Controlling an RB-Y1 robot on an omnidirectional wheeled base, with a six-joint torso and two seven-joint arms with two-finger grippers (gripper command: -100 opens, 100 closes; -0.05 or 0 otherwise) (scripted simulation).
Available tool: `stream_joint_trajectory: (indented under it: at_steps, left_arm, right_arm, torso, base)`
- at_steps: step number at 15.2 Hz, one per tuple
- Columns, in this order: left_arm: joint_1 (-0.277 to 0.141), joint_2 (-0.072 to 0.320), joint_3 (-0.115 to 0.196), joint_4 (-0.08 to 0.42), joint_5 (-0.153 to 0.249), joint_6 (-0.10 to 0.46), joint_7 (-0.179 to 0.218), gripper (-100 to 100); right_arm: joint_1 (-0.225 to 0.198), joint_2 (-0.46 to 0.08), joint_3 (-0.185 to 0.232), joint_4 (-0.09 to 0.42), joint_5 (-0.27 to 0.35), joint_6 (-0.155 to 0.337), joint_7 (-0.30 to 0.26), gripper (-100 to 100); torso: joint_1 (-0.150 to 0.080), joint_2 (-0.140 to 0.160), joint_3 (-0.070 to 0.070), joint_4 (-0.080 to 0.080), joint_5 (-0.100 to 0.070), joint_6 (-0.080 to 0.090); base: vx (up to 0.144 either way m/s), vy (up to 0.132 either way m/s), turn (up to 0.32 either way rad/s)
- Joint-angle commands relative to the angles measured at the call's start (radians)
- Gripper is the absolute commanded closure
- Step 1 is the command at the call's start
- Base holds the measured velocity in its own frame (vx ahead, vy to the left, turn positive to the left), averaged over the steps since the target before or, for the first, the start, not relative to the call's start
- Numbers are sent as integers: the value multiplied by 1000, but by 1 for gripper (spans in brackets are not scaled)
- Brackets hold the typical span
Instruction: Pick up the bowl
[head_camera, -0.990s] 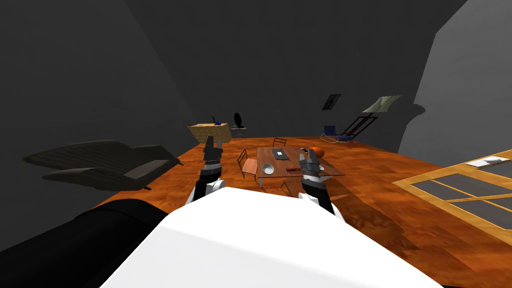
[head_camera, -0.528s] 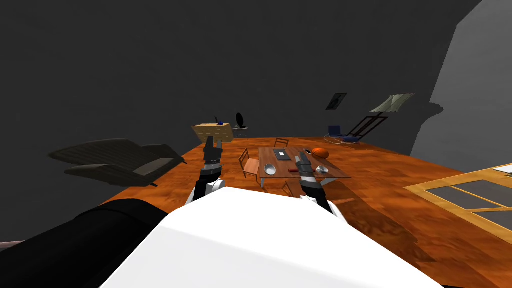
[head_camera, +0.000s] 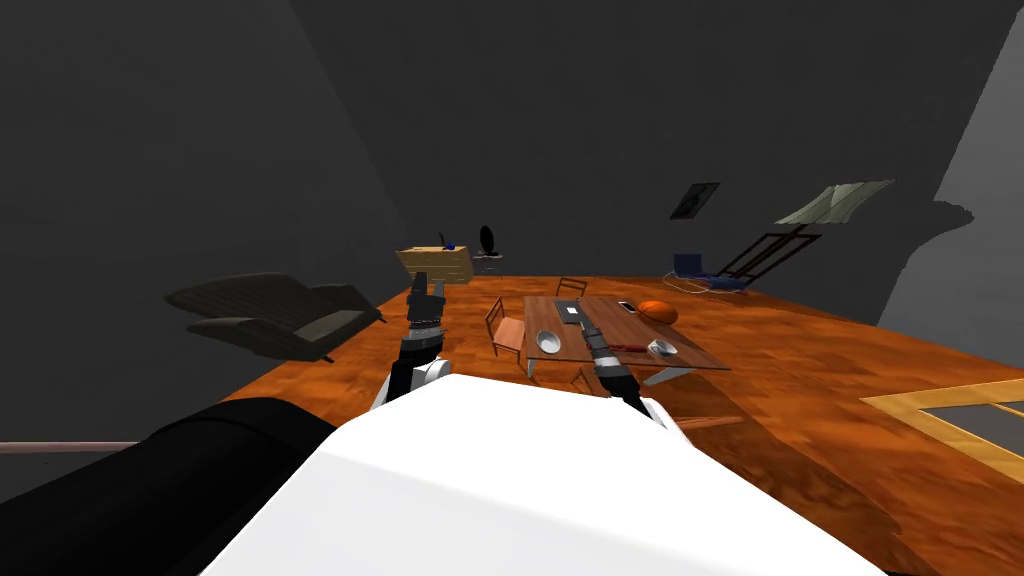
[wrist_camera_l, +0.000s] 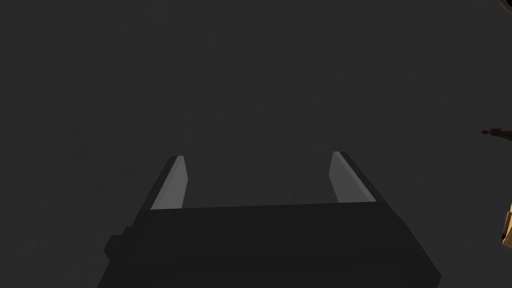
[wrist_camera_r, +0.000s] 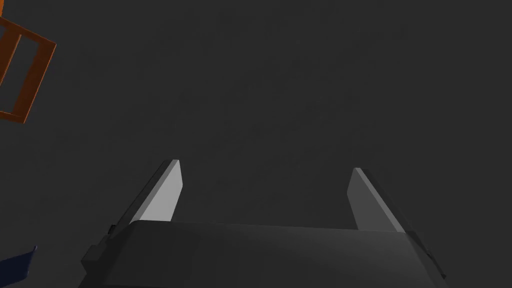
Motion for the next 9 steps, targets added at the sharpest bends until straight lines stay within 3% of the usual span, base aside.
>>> stream_joint_trajectory:
  at_steps: [1, 7, 8, 9]
  left_arm:
    - [0, 0, 0, 0, 0, 0, 0, 0]
    - [0, 0, 0, 0, 0, 0, 0, 0]
    - [0, 0, 0, 0, 0, 0, 0, 0]
    - [0, 0, 0, 0, 0, 0, 0, 0]
  right_arm:
    - [-4, -44, 19, 40, 35, 12, 17, -100]
    - [-23, -127, 68, 159, 123, 29, 63, -100]
    - [-30, -153, 85, 197, 154, 34, 79, -100]
    - [-30, -153, 85, 201, 154, 34, 79, -100]
  torso:
    - [0, 0, 0, 0, 0, 0]
    - [1, 0, 0, 0, 0, 0]
    - [0, 0, 0, 0, 0, 0]
    - [0, 0, 0, 0, 0, 0]
  base:
    - [18, 76, 113]
    - [21, 82, 126]
    - [30, 73, 145]
    - [28, 71, 117]
